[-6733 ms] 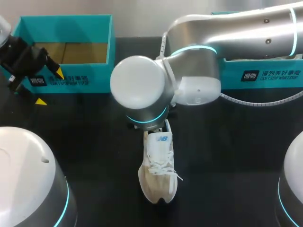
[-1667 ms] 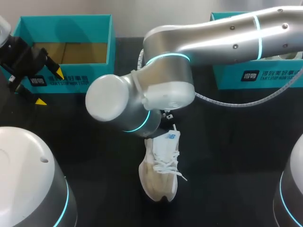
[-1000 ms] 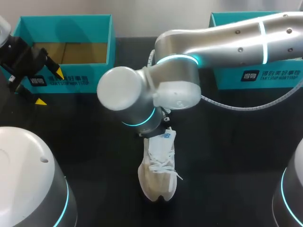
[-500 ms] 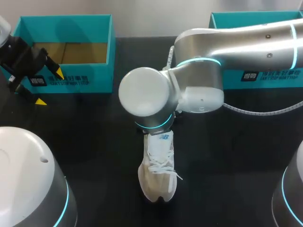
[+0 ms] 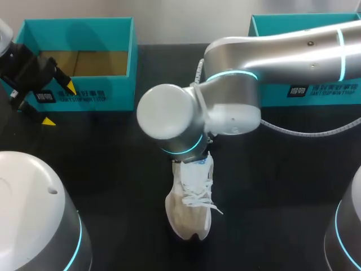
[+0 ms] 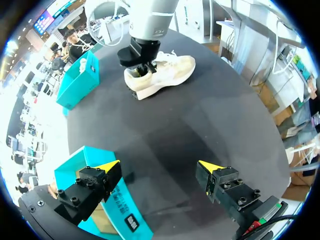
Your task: Take the shoe out of the shoebox, open the shoe tongue, remove and reinsert the insole, then place the shoe into the shoebox
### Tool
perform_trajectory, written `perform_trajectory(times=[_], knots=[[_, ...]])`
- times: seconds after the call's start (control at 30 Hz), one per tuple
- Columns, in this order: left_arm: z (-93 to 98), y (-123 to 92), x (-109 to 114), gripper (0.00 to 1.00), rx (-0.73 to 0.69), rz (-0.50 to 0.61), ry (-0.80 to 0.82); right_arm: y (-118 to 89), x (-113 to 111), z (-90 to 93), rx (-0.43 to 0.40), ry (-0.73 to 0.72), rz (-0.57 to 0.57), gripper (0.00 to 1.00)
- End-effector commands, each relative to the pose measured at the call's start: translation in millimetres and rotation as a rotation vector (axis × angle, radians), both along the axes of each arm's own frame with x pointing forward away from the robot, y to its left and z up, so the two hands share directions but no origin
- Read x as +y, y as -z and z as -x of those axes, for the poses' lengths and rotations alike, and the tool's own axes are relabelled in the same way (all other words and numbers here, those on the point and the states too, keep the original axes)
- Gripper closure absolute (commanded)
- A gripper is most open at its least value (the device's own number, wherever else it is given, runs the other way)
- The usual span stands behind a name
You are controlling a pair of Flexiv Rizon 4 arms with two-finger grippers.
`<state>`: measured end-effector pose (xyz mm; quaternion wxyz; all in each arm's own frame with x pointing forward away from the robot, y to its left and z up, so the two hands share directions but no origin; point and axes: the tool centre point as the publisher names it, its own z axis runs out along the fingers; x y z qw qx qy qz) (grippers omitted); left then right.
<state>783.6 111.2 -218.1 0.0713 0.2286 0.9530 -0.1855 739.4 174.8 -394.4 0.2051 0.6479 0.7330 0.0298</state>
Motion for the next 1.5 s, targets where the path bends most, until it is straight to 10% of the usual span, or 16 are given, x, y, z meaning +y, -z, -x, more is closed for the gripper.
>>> perform_trajectory(times=[0.03,0.33,0.63,1.03,1.5], knots=[[0.9,-0.5,0.0,0.00,-0.001,-0.004,0.000,24.2,19.2,-0.9,-0.098,0.477,-0.078,1.00],[0.9,-0.5,0.0,0.00,-0.001,-0.004,0.000,51.7,28.3,-1.9,0.010,0.472,-0.144,1.00],[0.9,-0.5,0.0,0.00,-0.001,-0.004,0.000,13.4,32.0,15.9,-0.017,0.474,-0.256,1.00],[0.9,-0.5,0.0,0.00,-0.001,-0.004,0.000,-21.0,32.2,31.6,-0.047,0.490,-0.170,1.00],[0.9,-0.5,0.0,0.00,-0.001,-0.004,0.000,10.6,25.6,41.2,0.093,0.590,0.075,1.00]])
